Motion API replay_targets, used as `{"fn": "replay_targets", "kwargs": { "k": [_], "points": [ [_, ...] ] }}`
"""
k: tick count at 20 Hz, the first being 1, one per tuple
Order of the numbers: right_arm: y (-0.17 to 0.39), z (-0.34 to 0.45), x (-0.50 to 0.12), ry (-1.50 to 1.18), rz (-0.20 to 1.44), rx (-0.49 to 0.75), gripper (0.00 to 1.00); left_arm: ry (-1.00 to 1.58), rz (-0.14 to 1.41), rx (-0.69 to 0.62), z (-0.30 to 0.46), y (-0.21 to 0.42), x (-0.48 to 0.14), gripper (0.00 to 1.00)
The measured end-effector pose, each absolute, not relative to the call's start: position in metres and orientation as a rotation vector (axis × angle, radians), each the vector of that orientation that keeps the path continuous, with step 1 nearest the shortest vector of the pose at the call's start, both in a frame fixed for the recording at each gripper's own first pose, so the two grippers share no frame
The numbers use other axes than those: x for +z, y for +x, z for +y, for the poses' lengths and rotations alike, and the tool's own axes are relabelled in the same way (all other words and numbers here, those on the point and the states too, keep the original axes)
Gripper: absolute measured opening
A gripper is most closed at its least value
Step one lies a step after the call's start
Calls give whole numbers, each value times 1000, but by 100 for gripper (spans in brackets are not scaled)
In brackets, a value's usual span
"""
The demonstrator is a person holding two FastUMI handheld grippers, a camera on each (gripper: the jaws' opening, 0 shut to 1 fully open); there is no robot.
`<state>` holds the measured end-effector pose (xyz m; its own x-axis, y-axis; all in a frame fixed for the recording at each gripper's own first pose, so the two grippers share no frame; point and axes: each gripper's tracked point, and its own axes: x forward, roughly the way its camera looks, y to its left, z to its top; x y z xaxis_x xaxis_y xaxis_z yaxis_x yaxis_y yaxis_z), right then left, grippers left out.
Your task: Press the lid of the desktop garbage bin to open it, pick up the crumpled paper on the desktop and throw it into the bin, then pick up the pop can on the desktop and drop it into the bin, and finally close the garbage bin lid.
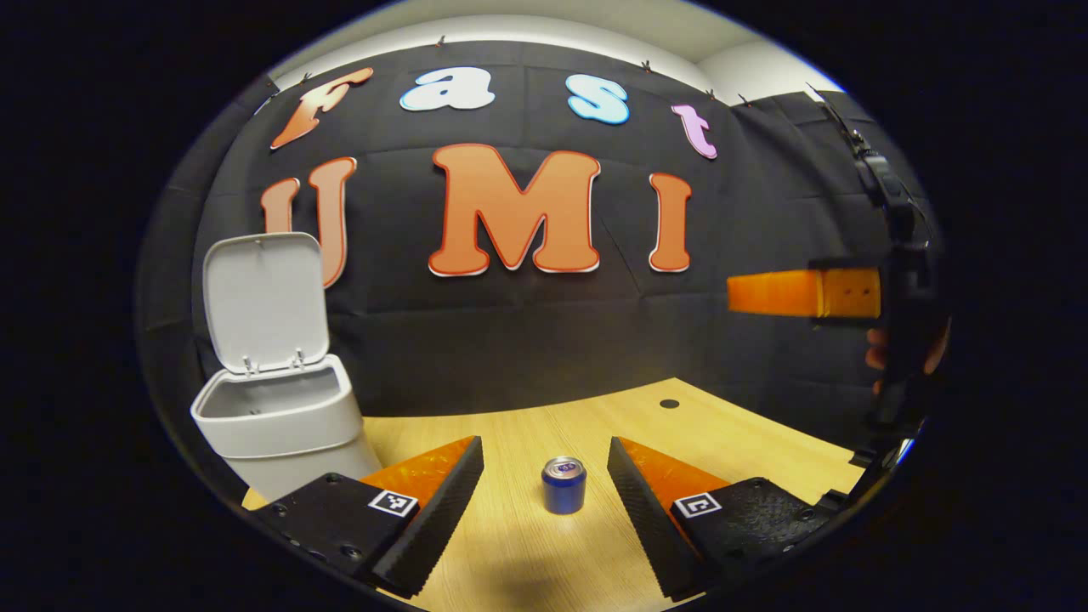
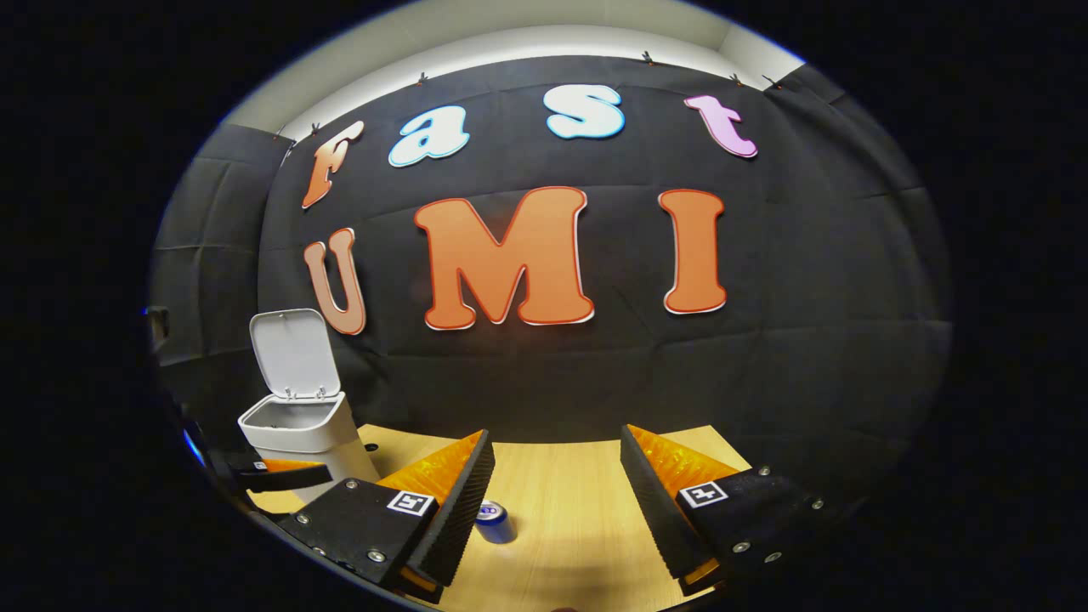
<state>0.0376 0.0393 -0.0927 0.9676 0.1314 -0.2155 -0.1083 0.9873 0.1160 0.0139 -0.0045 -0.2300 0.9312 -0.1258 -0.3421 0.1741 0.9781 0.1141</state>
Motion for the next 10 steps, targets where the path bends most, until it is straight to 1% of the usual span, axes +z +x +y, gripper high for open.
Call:
{"fn": "replay_targets", "kwargs": {
  "k": [6, 10],
  "points": [
    [16, -13, -94, 69, 240, 8, 89, 135, 481, -182, -21, 54, -318, 94],
    [8, -36, -96, 64, 246, -52, 89, 125, 595, -182, -27, 63, -362, 95]
  ]
}}
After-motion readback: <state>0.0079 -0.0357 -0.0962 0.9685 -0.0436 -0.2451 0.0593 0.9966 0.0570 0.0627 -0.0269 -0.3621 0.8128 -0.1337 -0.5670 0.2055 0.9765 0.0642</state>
